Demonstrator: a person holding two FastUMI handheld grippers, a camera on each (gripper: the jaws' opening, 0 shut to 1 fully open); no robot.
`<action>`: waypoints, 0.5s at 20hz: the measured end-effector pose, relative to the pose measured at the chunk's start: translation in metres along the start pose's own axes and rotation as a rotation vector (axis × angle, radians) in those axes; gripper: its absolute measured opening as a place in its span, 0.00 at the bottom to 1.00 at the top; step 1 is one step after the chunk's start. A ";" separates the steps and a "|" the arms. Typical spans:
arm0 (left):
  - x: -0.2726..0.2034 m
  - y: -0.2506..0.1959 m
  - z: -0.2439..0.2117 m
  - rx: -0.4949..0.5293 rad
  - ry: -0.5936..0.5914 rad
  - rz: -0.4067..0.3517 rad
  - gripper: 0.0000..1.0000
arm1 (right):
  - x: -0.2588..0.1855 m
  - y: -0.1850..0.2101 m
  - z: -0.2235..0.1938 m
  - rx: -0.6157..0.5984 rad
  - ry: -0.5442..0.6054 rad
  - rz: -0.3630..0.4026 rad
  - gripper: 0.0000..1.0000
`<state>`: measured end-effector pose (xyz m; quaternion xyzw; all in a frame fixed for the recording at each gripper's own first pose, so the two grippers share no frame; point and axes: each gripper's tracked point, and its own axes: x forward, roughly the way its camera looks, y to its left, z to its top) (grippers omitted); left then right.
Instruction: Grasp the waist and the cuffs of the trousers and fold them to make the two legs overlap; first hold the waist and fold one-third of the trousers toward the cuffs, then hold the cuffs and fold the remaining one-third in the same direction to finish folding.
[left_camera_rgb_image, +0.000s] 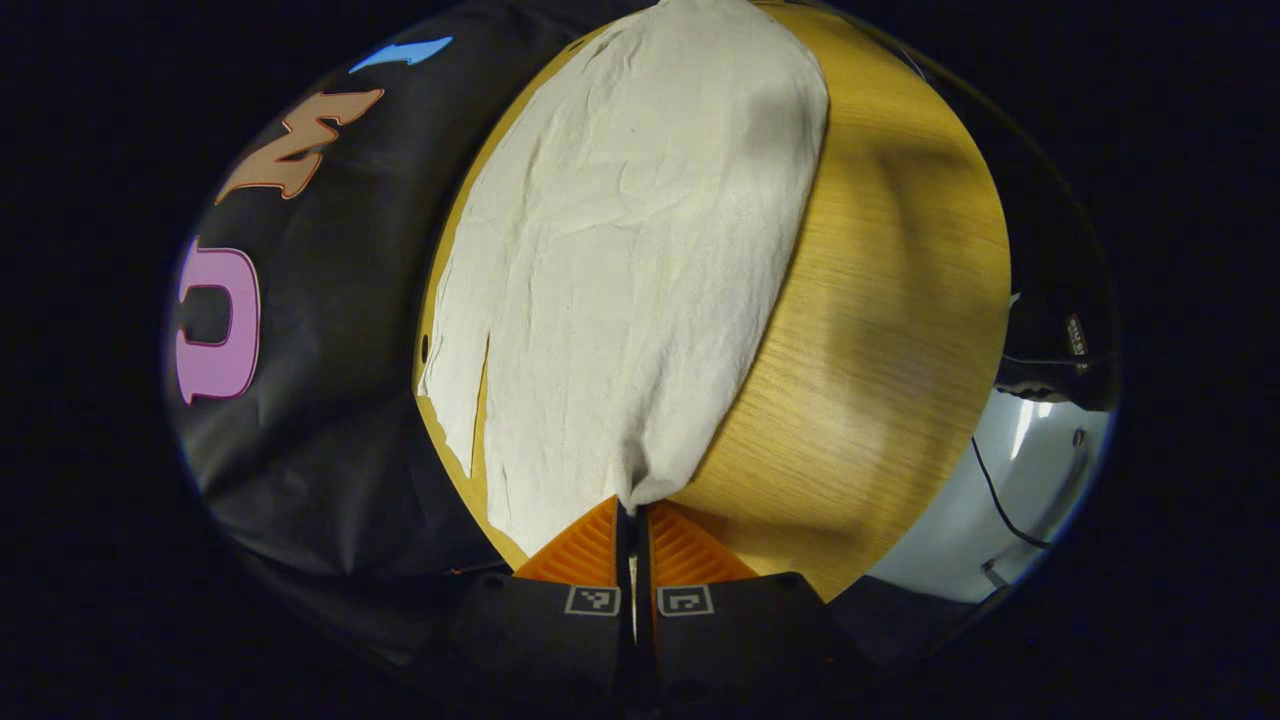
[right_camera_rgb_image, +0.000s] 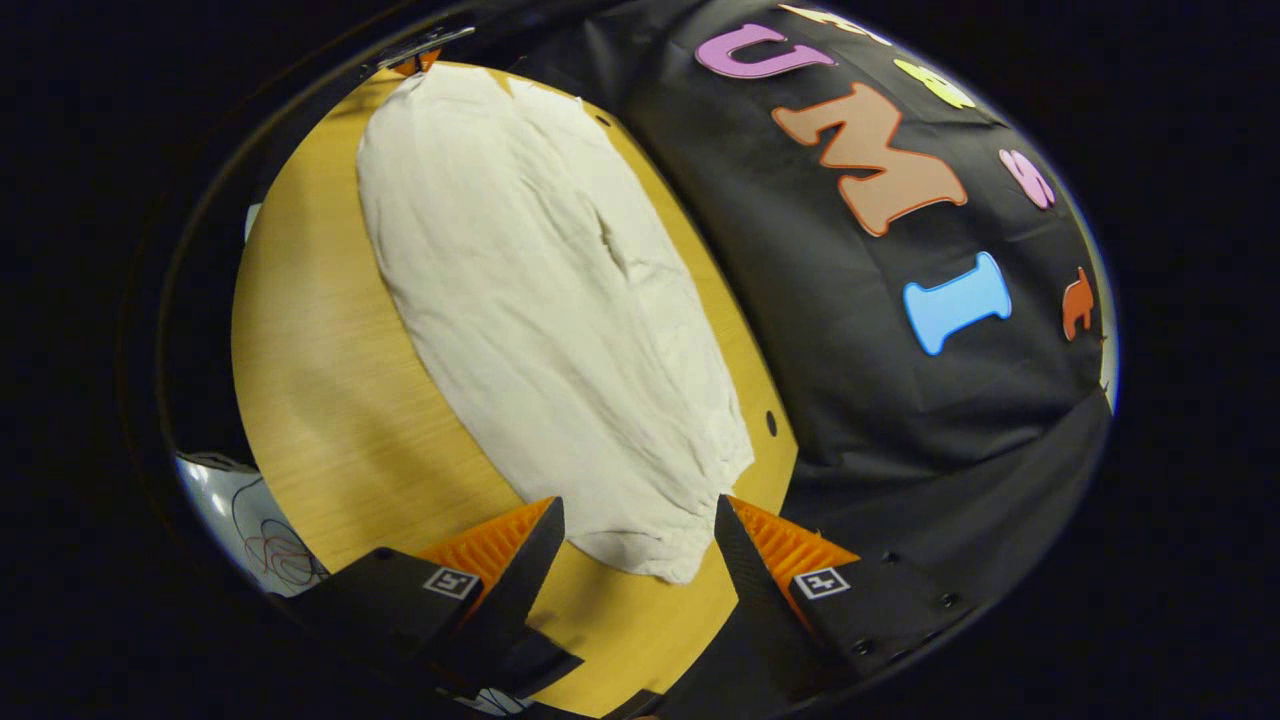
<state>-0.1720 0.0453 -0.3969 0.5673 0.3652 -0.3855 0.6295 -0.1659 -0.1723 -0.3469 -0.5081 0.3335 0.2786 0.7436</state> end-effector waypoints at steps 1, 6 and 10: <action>0.001 0.001 -0.001 -0.001 0.003 0.005 0.00 | 0.002 0.006 -0.002 -0.018 0.006 0.017 0.98; 0.001 0.000 0.000 -0.004 0.018 0.016 0.00 | 0.018 0.017 -0.020 -0.175 0.035 0.053 0.98; 0.002 0.000 0.000 -0.008 0.030 0.024 0.00 | 0.035 0.012 -0.019 -0.231 0.034 0.045 0.92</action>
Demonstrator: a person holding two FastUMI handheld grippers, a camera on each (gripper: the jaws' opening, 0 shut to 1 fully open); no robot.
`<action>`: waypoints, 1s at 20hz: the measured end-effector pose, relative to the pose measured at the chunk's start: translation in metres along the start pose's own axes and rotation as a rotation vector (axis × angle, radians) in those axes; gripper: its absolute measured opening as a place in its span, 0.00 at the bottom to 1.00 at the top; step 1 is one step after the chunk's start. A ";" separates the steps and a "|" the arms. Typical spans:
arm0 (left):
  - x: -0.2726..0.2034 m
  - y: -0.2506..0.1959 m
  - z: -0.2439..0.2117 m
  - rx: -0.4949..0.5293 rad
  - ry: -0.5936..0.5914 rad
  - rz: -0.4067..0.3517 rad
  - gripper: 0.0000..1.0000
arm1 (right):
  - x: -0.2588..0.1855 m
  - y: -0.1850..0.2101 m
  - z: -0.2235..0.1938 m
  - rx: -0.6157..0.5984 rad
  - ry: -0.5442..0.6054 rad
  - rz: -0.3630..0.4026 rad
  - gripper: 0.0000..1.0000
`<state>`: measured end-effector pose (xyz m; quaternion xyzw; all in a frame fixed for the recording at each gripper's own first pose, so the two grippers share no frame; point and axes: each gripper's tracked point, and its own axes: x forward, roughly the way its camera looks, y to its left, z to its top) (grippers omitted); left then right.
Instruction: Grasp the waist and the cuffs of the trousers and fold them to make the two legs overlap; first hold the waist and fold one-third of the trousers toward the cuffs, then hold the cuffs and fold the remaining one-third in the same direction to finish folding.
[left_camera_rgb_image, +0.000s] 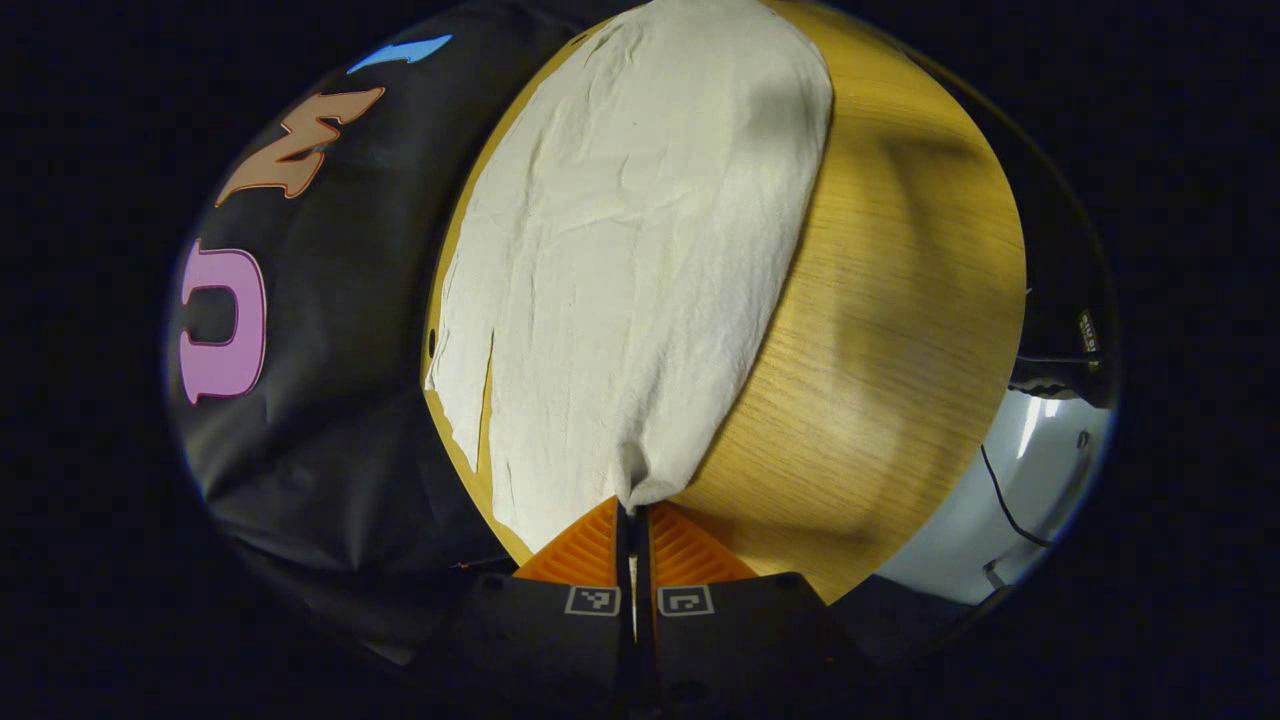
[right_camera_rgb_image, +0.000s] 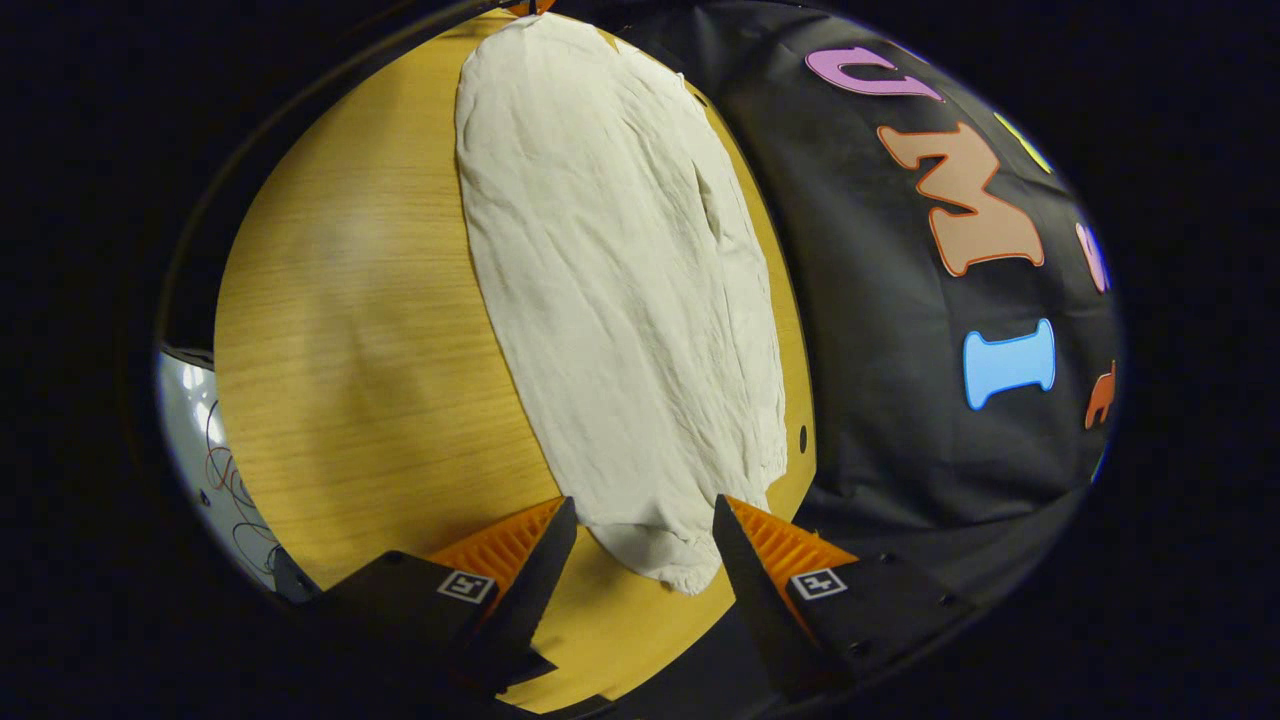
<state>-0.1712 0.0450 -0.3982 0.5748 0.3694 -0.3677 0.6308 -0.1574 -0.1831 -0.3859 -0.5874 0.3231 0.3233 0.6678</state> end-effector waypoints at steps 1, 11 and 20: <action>0.000 0.001 -0.001 0.001 0.004 0.003 0.00 | 0.002 -0.002 0.000 -0.003 0.001 -0.004 0.90; 0.006 0.009 -0.002 -0.069 0.024 0.010 0.00 | 0.020 0.007 -0.006 0.032 0.065 0.038 0.11; -0.011 0.102 0.009 -0.217 0.058 0.188 0.00 | 0.000 -0.081 0.014 0.185 -0.001 -0.133 0.07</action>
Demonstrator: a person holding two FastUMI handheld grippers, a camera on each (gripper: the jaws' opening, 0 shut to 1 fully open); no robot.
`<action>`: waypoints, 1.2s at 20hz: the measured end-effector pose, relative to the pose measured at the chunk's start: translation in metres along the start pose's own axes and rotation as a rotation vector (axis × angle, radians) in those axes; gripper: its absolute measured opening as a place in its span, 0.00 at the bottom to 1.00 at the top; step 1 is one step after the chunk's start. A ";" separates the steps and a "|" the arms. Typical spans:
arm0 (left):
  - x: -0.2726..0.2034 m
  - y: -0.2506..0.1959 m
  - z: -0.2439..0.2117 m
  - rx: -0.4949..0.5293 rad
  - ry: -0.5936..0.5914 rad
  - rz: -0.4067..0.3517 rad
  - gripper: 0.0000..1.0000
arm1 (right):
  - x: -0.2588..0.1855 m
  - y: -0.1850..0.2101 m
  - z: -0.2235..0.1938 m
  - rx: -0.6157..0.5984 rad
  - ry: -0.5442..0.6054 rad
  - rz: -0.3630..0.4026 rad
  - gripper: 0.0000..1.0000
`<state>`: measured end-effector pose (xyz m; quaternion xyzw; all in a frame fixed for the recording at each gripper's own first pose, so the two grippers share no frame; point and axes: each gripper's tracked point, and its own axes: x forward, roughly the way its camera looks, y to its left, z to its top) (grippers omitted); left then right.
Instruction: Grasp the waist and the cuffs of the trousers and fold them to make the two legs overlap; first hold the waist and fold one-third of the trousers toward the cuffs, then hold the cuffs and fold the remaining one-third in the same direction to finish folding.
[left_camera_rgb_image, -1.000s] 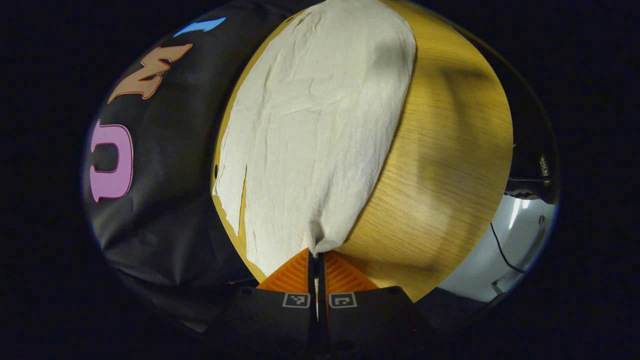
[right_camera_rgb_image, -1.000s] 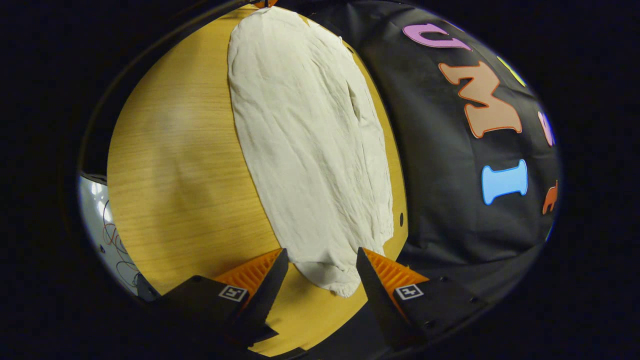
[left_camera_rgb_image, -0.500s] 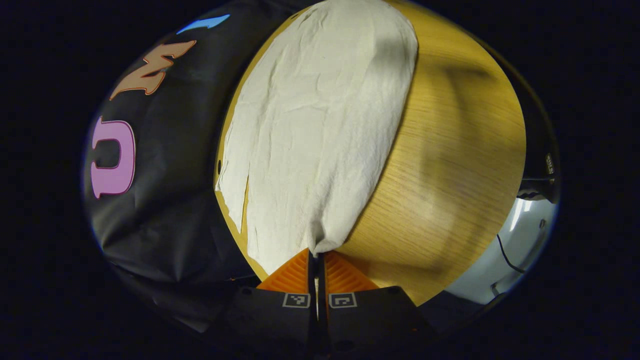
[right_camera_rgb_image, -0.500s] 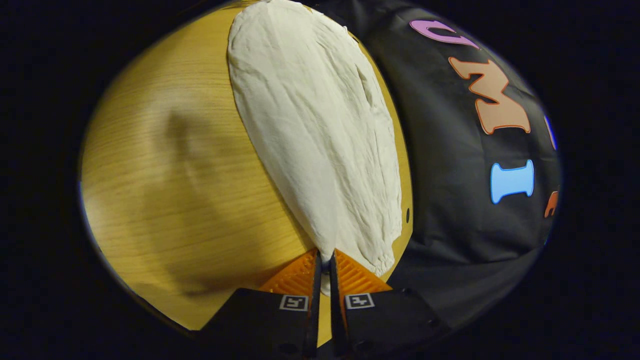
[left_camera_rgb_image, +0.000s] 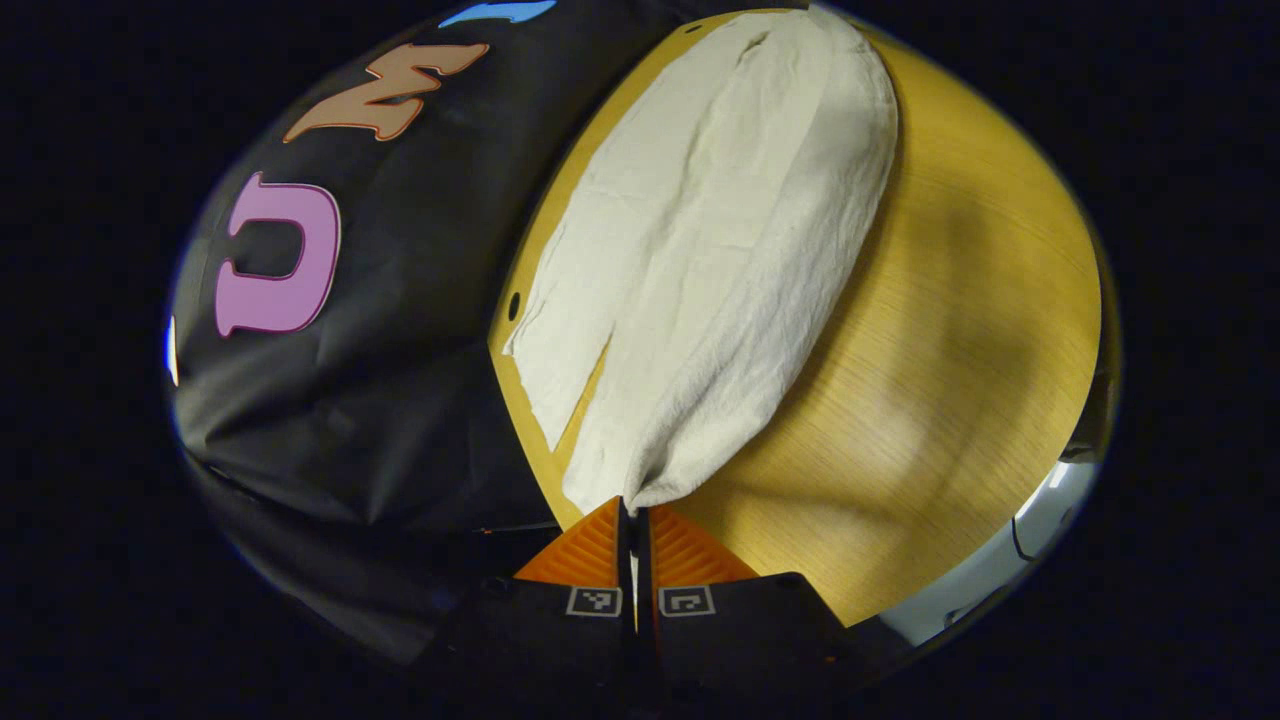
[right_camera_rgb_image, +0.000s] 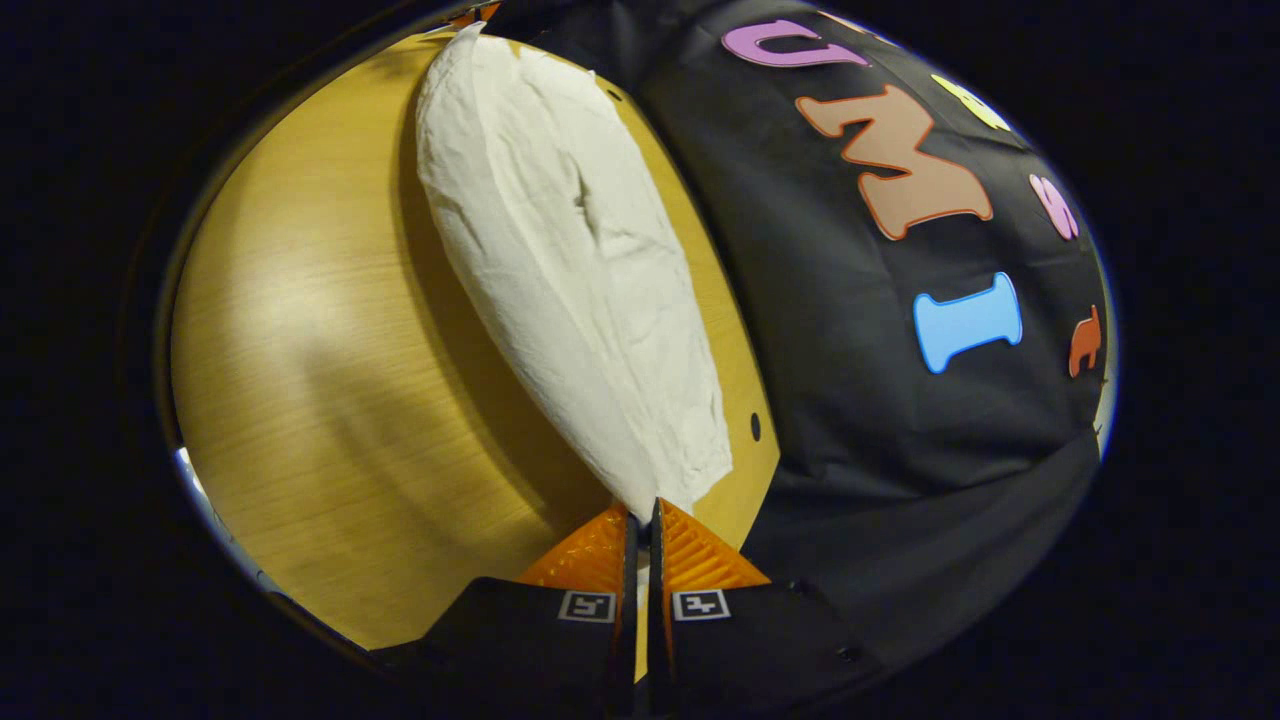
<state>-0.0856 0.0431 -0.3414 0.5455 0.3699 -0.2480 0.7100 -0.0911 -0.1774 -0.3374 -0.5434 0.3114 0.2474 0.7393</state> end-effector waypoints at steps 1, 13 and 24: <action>-0.002 0.013 0.007 -0.008 -0.003 0.030 0.00 | 0.000 -0.011 0.005 0.017 -0.010 -0.018 0.07; 0.024 0.156 0.089 -0.121 -0.097 0.245 0.00 | 0.042 -0.105 0.051 0.215 -0.008 -0.219 0.07; 0.147 0.215 0.146 -0.221 -0.208 0.239 0.00 | 0.151 -0.127 0.082 0.288 0.126 -0.258 0.07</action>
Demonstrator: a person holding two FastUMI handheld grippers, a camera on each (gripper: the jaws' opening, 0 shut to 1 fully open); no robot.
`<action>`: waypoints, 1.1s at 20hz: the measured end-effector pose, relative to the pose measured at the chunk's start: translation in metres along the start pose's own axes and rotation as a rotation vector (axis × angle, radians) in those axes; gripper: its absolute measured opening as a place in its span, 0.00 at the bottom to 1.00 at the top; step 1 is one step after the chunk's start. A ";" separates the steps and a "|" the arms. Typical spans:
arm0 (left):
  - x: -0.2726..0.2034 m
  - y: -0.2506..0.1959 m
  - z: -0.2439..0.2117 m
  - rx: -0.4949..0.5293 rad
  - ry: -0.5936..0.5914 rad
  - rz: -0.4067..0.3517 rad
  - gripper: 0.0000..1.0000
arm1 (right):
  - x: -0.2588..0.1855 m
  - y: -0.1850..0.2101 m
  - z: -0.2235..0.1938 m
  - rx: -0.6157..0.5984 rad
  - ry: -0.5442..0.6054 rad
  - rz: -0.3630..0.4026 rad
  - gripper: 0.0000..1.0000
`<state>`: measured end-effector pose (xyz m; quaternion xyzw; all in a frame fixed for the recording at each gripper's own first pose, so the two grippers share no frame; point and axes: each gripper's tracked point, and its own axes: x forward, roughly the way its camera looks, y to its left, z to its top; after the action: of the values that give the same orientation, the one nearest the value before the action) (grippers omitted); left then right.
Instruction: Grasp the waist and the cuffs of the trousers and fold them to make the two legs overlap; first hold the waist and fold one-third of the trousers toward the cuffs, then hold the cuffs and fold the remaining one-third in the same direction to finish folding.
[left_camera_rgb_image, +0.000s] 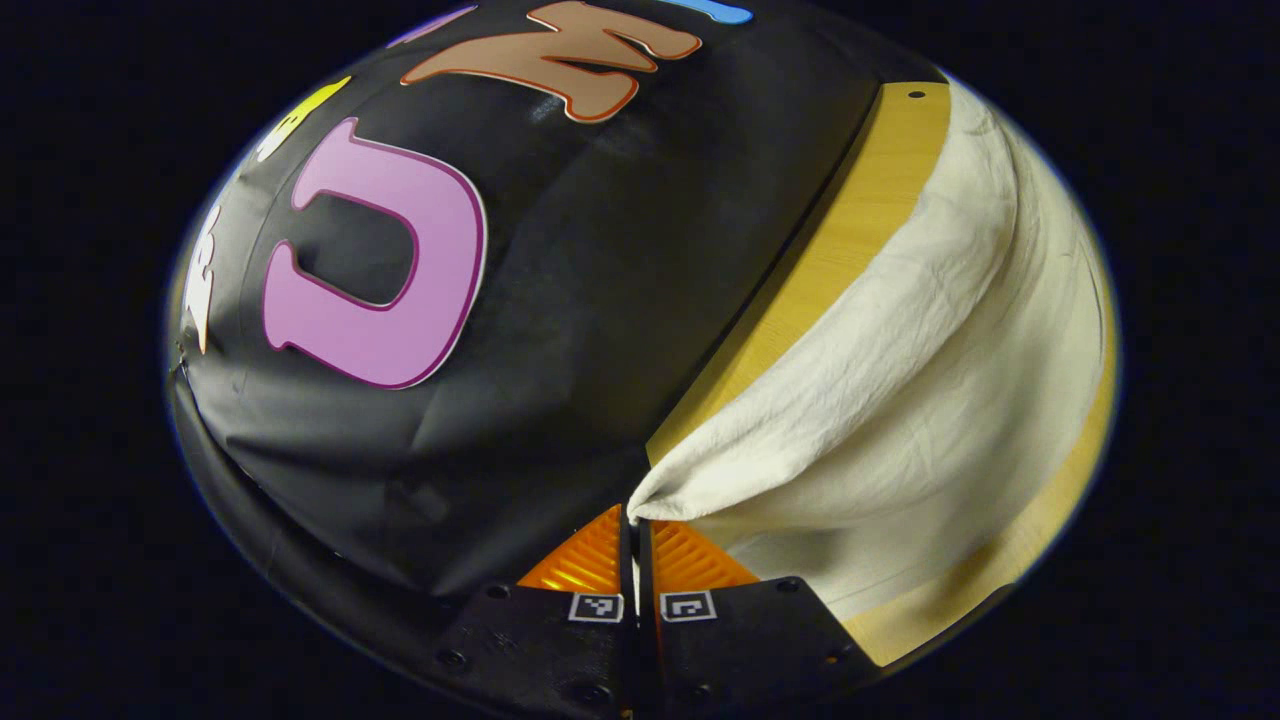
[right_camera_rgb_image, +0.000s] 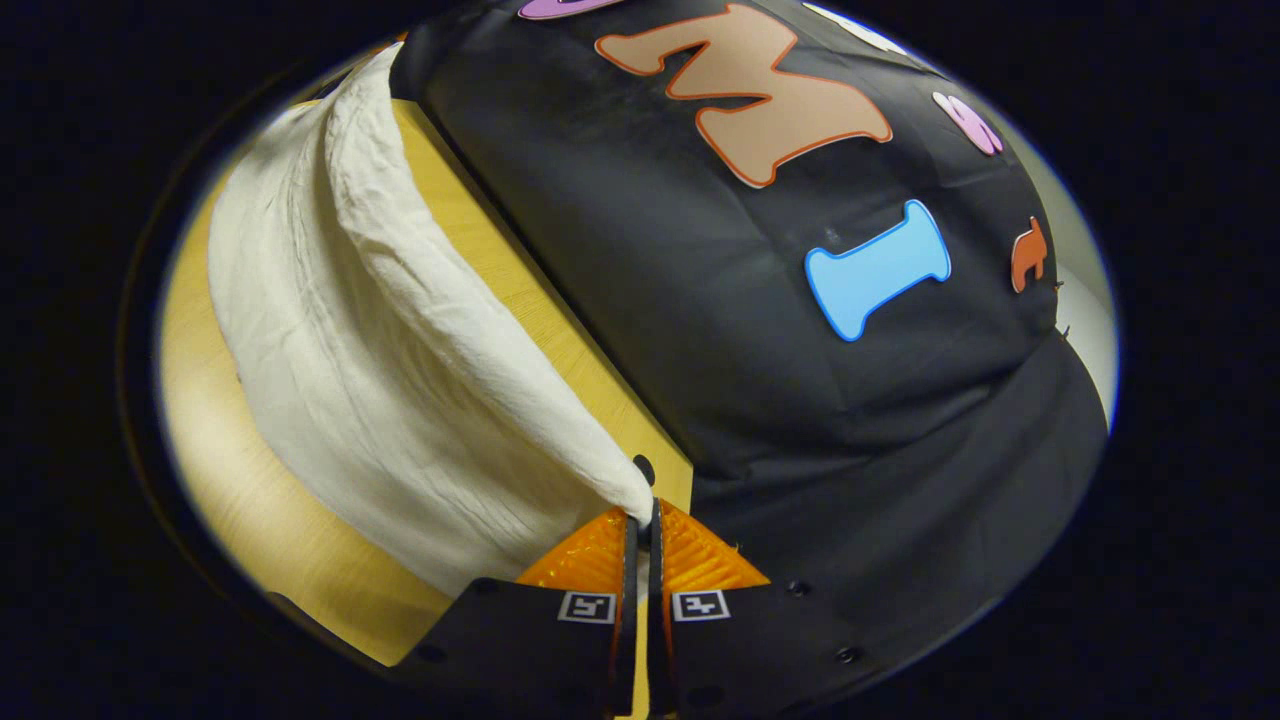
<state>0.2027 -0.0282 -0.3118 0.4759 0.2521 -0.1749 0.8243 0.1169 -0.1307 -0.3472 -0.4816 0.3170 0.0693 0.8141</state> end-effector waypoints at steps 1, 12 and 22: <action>0.012 -0.007 0.000 -0.003 -0.003 -0.018 0.00 | 0.010 0.008 0.002 -0.006 0.014 0.003 0.07; 0.047 -0.055 0.008 -0.177 -0.070 -0.147 0.71 | 0.041 0.026 -0.002 0.239 0.145 -0.038 1.00; -0.024 -0.031 0.074 -0.673 -0.231 -0.175 0.96 | -0.001 0.040 -0.068 0.796 0.229 0.028 0.98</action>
<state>0.1850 -0.1069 -0.2885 0.1316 0.2407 -0.2047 0.9396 0.0689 -0.1656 -0.3990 -0.1293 0.4141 -0.1014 0.8953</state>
